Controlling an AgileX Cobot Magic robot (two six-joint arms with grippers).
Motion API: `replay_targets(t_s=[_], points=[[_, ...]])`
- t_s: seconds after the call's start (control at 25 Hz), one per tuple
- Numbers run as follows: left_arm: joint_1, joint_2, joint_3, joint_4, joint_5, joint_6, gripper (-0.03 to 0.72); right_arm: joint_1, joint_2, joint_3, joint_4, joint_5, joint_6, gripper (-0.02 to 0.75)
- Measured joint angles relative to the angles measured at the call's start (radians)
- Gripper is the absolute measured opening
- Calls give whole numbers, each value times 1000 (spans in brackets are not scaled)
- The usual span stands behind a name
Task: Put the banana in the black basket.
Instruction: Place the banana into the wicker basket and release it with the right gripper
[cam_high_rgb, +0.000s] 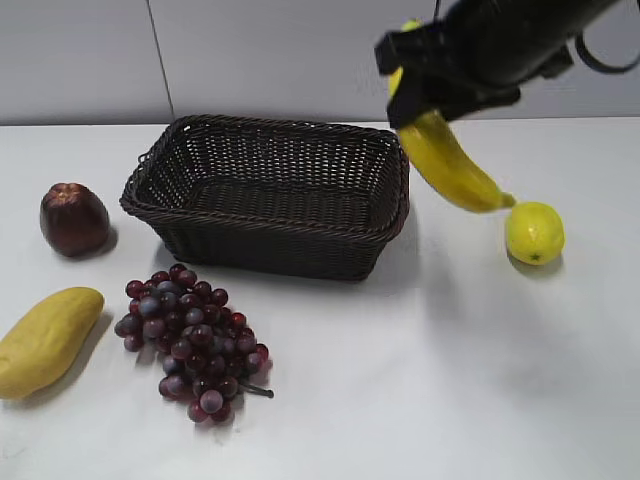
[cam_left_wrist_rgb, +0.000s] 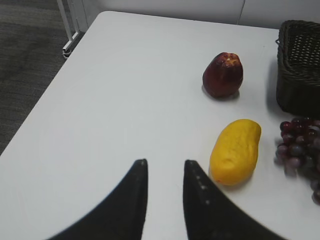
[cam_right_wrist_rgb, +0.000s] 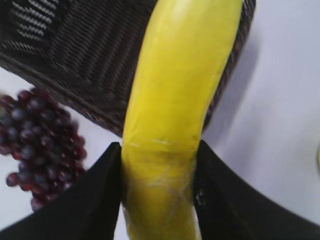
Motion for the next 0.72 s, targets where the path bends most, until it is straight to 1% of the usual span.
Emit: replay_targets(t_s=[0.16,0.32,0.48,0.72], points=[[0,0,0,0,0,0,239,0,135,-199,89,0,-62,342],[0,0,0,0,0,0,239,0,285,-349,179,-33,-125,342],[0,0,0,0,0,0,239,3,400,-431,237,-88,-177,342],[0,0,0,0,0,0,239,27,501,-454,245,-209,-253,342]])
